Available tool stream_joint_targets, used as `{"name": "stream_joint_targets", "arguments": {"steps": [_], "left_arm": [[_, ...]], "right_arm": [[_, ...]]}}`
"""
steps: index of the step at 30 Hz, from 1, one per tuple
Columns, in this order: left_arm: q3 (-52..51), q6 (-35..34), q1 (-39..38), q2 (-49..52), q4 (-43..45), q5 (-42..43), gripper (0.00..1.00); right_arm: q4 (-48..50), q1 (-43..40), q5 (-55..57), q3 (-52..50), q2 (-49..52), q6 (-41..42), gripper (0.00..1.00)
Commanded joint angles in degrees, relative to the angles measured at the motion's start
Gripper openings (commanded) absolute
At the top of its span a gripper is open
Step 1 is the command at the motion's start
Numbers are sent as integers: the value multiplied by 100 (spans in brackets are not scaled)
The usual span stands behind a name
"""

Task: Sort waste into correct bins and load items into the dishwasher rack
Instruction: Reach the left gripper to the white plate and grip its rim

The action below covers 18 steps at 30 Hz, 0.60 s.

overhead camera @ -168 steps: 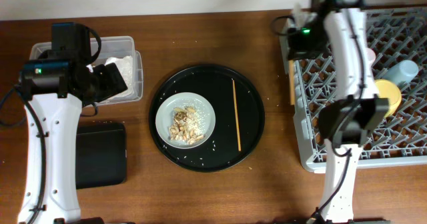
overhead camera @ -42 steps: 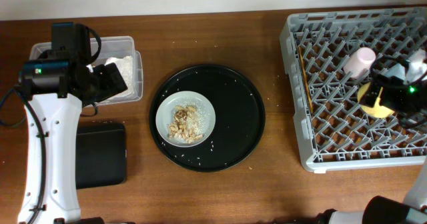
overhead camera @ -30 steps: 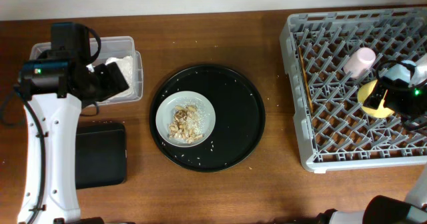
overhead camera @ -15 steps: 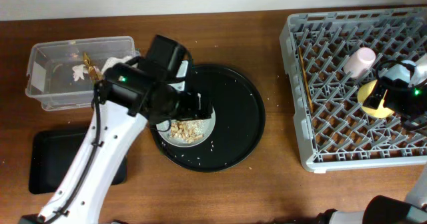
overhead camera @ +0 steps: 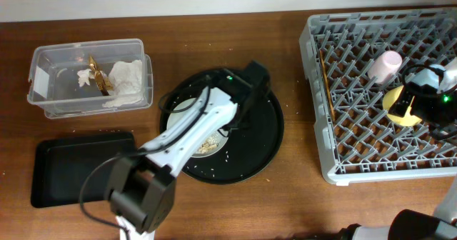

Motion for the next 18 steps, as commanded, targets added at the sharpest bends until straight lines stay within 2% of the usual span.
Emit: {"name": "stream_joint_targets", "arguments": {"steps": [1, 10, 11, 14, 18], "left_arm": [[-17, -133, -96, 542, 247, -155, 70], [-28, -133, -101, 1246, 798, 144, 69], [-28, -133, -101, 1246, 881, 146, 61], [-39, -133, -101, 1246, 973, 144, 49], [-122, -133, -98, 1248, 1137, 66, 47]], "right_arm": [[-15, -11, -52, -20, -74, 0, 98], [-13, -11, -52, -20, -72, 0, 98], [-15, -11, -52, -20, -72, 0, 98], [-15, -11, -52, -20, -72, 0, 98], [-13, -11, -52, -20, -72, 0, 98]]}}
